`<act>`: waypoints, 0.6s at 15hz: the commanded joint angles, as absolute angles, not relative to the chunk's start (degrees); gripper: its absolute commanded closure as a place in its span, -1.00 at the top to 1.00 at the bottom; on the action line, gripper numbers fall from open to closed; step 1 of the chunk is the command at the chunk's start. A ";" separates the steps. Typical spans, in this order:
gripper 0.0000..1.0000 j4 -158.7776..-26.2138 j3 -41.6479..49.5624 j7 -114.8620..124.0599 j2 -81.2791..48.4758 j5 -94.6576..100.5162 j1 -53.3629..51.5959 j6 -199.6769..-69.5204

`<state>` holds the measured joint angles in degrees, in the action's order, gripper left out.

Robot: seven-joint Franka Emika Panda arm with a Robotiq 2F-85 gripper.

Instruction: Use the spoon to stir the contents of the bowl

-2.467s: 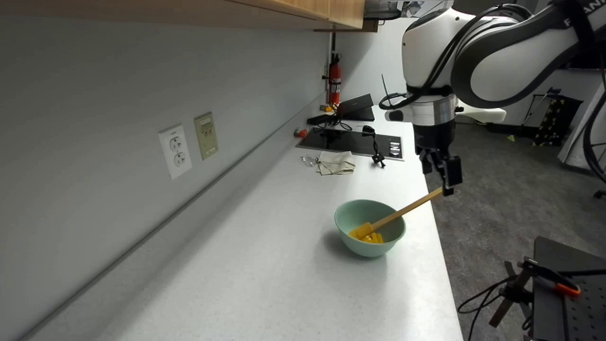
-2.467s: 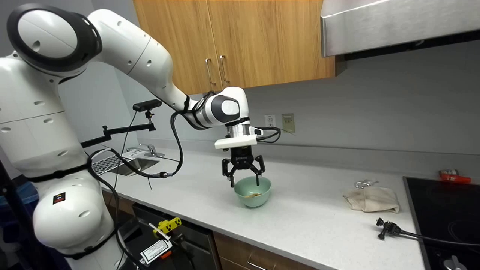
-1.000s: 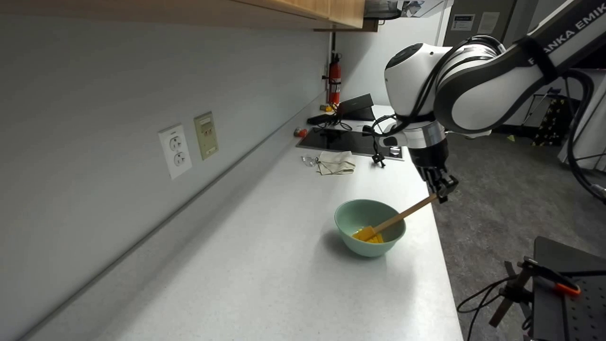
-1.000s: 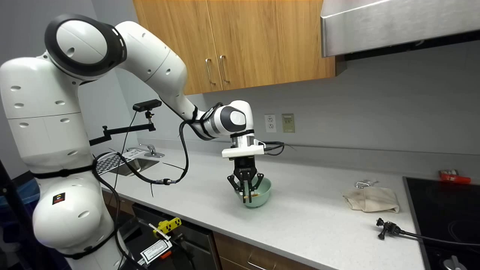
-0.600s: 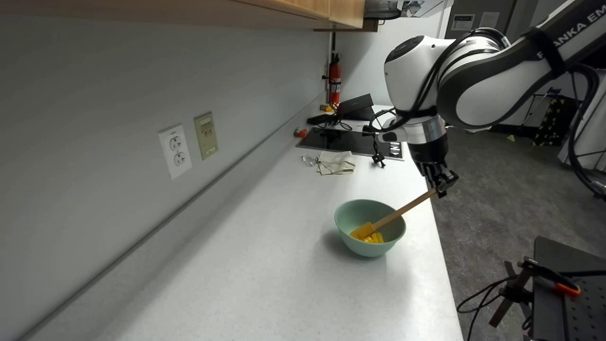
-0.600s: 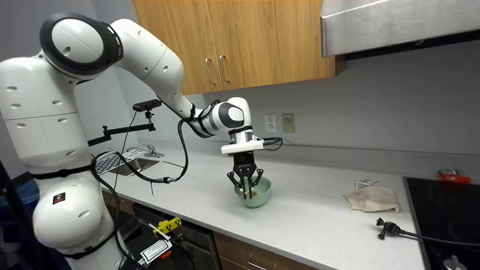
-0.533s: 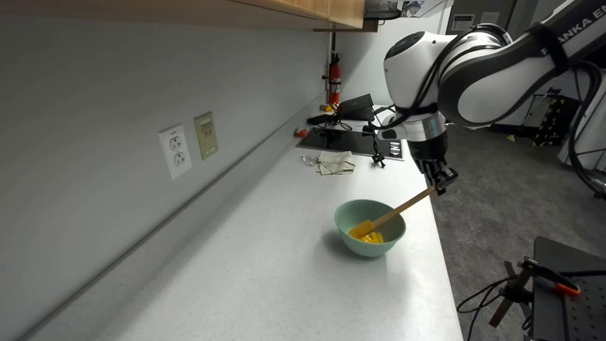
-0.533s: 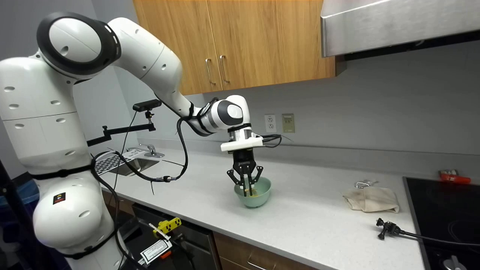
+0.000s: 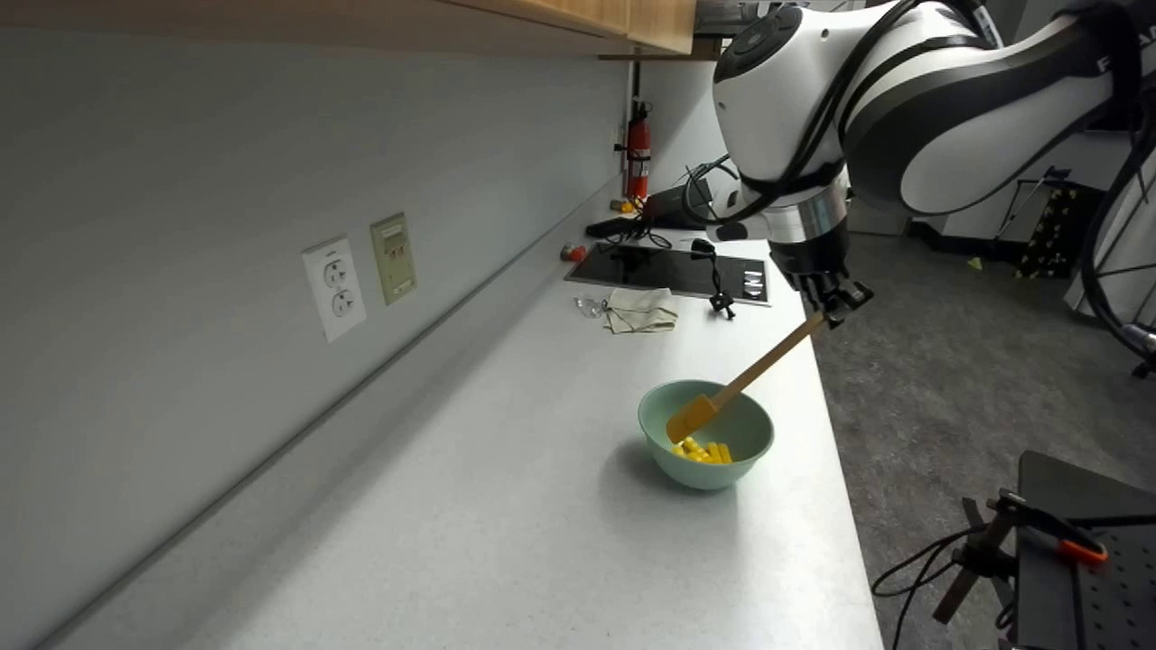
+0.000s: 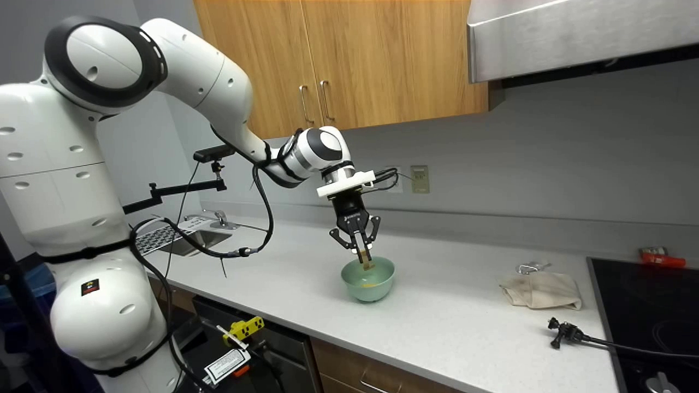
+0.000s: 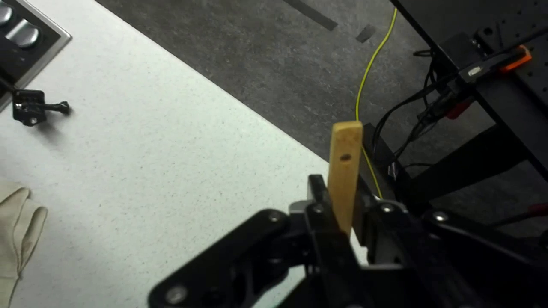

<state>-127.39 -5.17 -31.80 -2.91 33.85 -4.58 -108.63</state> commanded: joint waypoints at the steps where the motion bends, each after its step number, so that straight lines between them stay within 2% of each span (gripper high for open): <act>1: -0.92 -125.36 -6.09 -29.26 -5.94 41.40 -5.96 -103.56; 9: -0.92 -123.24 -7.78 -27.93 -10.37 46.01 -7.03 -102.21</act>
<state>-126.13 -7.17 -28.94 -8.12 45.55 -6.36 -103.83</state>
